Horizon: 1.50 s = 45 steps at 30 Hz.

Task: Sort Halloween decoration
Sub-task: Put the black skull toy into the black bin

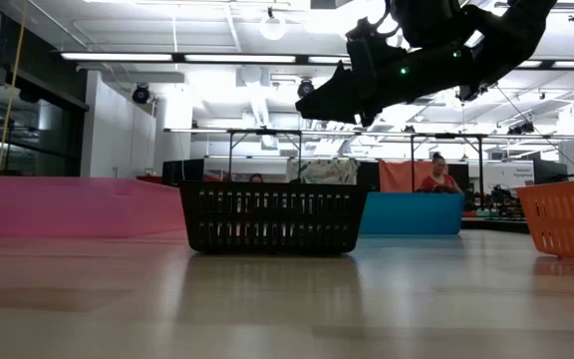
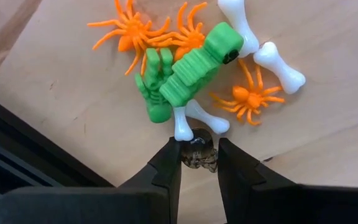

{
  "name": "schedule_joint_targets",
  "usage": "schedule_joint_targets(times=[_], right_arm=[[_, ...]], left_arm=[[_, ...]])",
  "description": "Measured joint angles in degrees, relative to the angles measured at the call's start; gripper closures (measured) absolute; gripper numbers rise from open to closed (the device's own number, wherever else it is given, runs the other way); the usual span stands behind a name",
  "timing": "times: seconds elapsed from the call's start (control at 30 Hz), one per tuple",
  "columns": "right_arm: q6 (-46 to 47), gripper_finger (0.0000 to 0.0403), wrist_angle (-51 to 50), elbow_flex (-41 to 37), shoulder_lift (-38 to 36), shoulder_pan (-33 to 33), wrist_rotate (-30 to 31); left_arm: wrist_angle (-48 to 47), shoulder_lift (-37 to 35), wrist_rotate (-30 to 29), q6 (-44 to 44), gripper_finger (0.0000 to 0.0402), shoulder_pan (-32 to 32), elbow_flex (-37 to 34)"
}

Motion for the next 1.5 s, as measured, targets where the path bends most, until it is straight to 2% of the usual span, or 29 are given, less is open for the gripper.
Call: schedule_joint_targets(times=[0.33,0.6,0.7,0.8,0.9,1.1,1.17,1.37,1.5], right_arm=[[0.00,0.0236,-0.10,0.00,0.00,0.00,0.00],[0.00,0.0236,-0.26,0.00,0.00,0.00,0.02],[0.00,0.0236,-0.26,0.00,0.00,0.00,0.04],[0.00,0.0236,-0.24,0.00,0.00,0.00,0.02],[0.02,0.0236,-0.26,0.00,0.00,0.00,0.02],[0.04,0.0236,-0.39,0.01,0.00,0.05,0.02],[0.62,0.0236,-0.88,0.02,0.00,0.17,0.02],[2.39,0.0236,-2.92,0.02,0.00,0.17,-0.31],[3.03,0.0236,-3.81,0.02,0.00,0.17,-2.61]], left_arm=[[-0.63,-2.77,0.74,1.07,0.0336,0.15,-0.13],[-5.24,-8.51,-2.24,0.44,0.0337,0.23,-0.13],[-6.82,-11.92,-5.92,0.05,0.0337,0.34,-0.13],[-7.23,-16.01,-12.90,1.11,0.0337,0.83,-0.13],[-7.39,-19.98,-23.61,4.55,0.0337,1.59,-0.11],[-7.36,-24.04,-52.58,23.01,0.0337,4.60,-0.07],[-7.31,-24.07,-59.54,29.75,0.0337,6.81,-0.06],[-4.38,-22.36,-70.05,47.42,0.0337,15.95,-0.07],[5.23,-21.29,-70.82,61.82,0.0337,22.63,-1.29]])
